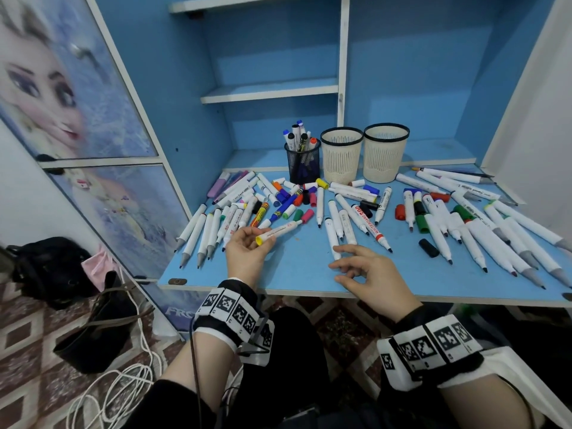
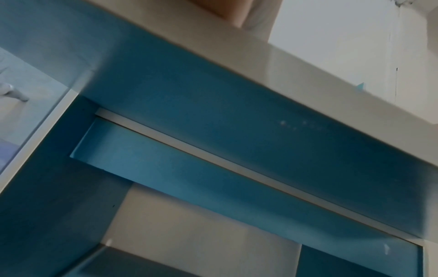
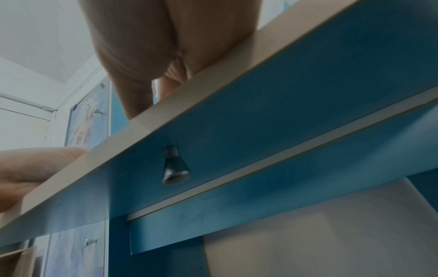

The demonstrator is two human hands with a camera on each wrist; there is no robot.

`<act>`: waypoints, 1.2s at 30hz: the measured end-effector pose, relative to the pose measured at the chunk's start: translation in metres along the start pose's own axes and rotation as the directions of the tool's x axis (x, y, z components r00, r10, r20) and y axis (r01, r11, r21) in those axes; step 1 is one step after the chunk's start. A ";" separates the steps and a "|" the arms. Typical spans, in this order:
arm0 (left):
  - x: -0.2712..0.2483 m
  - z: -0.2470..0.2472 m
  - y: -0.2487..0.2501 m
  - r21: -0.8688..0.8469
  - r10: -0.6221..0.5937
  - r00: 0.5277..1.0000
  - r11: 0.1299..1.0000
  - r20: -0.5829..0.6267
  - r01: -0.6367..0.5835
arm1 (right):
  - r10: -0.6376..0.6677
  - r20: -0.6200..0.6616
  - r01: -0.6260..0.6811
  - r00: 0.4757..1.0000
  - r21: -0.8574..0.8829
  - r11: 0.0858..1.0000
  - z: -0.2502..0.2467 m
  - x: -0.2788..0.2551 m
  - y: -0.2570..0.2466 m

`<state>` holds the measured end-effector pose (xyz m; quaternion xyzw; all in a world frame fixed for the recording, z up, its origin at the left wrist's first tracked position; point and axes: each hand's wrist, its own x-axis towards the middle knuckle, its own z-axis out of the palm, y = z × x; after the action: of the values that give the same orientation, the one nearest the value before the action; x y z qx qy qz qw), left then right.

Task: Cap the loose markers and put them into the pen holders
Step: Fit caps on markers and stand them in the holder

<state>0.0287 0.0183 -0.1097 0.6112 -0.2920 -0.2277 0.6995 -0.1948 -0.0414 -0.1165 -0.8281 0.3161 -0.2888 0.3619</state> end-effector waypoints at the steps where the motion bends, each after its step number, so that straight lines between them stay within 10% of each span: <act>1: 0.000 0.000 0.000 -0.005 0.000 1.000 1.000 0.000 0.000 | 0.001 0.002 -0.001 1.000 0.005 1.000 0.000 0.000 0.000; 22: 0.001 -0.002 0.004 -0.083 -0.021 1.000 0.996 -0.020 0.019 | -0.003 0.009 0.003 1.000 -0.003 1.000 -0.001 -0.001 -0.003; 30: 0.014 -0.015 0.030 -0.050 -0.015 0.999 0.999 0.048 0.018 | 0.124 -0.070 -0.095 0.990 0.325 0.941 -0.010 0.007 -0.019; 36: 0.018 -0.006 0.080 -0.083 0.137 0.975 0.989 0.174 -0.124 | 0.057 -0.058 -0.049 0.997 0.134 0.990 -0.035 0.040 -0.065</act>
<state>0.0432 0.0221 -0.0287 0.5424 -0.3852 -0.2456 0.7051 -0.1738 -0.0498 -0.0358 -0.7843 0.3292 -0.3248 0.4136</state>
